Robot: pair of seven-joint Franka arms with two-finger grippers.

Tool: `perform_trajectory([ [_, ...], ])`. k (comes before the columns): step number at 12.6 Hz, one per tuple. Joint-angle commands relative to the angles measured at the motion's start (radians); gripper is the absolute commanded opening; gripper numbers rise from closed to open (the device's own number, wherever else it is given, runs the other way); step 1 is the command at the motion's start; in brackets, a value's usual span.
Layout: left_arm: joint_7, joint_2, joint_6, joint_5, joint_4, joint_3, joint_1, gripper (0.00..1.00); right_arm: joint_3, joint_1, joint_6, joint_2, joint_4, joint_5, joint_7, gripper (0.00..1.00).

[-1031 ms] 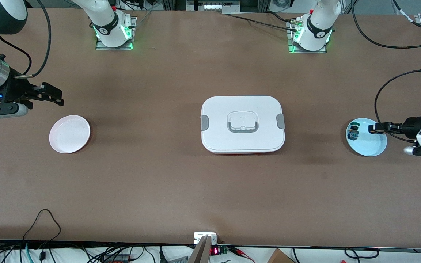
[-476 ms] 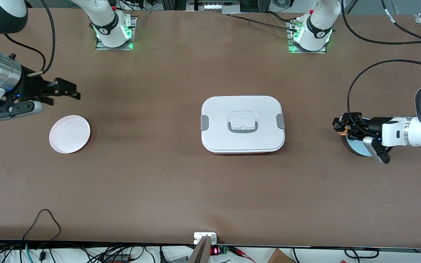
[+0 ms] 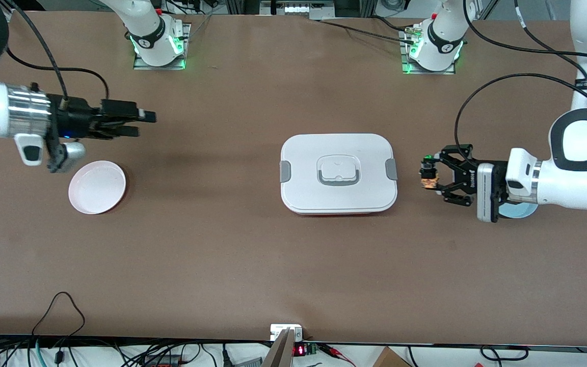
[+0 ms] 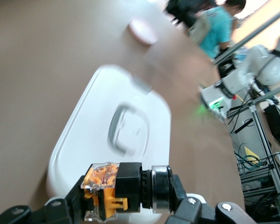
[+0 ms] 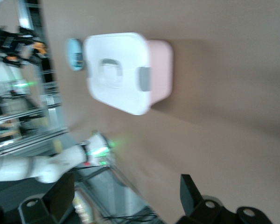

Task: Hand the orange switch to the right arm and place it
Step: 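Carry the switch toward the box while the right gripper reaches toward it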

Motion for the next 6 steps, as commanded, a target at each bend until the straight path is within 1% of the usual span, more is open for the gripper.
perform_trajectory([
  [1,0.190,0.006,0.060,-0.119,-0.003,-0.068,-0.009,0.24,0.000,0.044,0.017,0.061,-0.004,0.183,-0.025,1.00],
  [2,0.334,0.023,0.127,-0.160,-0.003,-0.091,-0.029,0.24,0.000,0.063,0.039,0.082,-0.004,0.260,-0.025,1.00],
  [3,0.447,0.043,0.166,-0.215,-0.004,-0.094,-0.046,0.24,0.000,0.093,0.062,0.110,-0.004,0.353,-0.025,1.00],
  [4,0.523,0.049,0.181,-0.274,-0.009,-0.094,-0.061,0.23,0.000,0.127,0.110,0.130,-0.004,0.441,-0.025,1.00],
  [5,0.572,0.055,0.200,-0.317,-0.012,-0.094,-0.070,0.23,0.000,0.153,0.160,0.140,-0.005,0.499,-0.025,1.00],
  [6,0.615,0.049,0.235,-0.370,-0.027,-0.096,-0.095,0.23,0.000,0.170,0.195,0.171,-0.005,0.576,-0.036,1.00],
])
